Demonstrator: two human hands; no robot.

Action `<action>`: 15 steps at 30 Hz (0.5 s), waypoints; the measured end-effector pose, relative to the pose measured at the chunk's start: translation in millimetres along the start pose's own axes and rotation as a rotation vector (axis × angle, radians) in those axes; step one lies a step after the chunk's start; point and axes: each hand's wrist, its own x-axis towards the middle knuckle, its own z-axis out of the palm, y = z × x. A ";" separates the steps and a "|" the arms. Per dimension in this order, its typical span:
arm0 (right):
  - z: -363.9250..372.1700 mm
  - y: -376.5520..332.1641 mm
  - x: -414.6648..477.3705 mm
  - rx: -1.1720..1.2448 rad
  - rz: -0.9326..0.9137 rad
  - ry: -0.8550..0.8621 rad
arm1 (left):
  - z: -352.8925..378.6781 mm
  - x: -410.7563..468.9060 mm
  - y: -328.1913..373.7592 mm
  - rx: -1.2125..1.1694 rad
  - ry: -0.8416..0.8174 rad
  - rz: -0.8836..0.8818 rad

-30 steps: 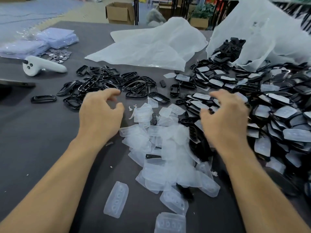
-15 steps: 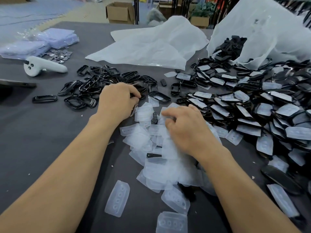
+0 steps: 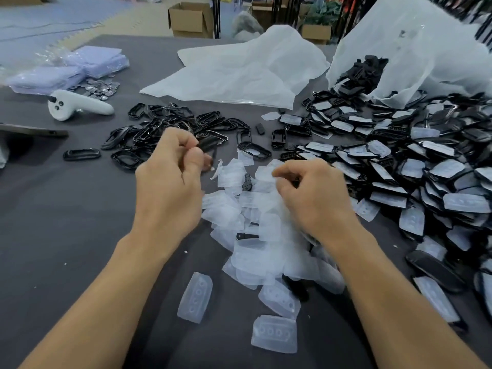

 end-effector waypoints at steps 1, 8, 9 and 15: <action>6.1 -6.6 -0.6 -0.005 -0.031 -0.022 | -1.0 -2.6 3.1 -0.096 -0.047 -0.069; 42.9 -28.6 12.6 -0.318 -0.134 -0.171 | 1.0 3.6 -2.7 -0.308 -0.139 -0.354; 43.0 -28.4 12.6 -0.305 -0.121 -0.160 | 1.3 5.6 -2.8 -0.451 -0.182 -0.438; 36.2 -25.9 4.5 -0.098 0.016 -0.081 | 7.5 15.2 -10.7 -0.775 -0.326 -0.555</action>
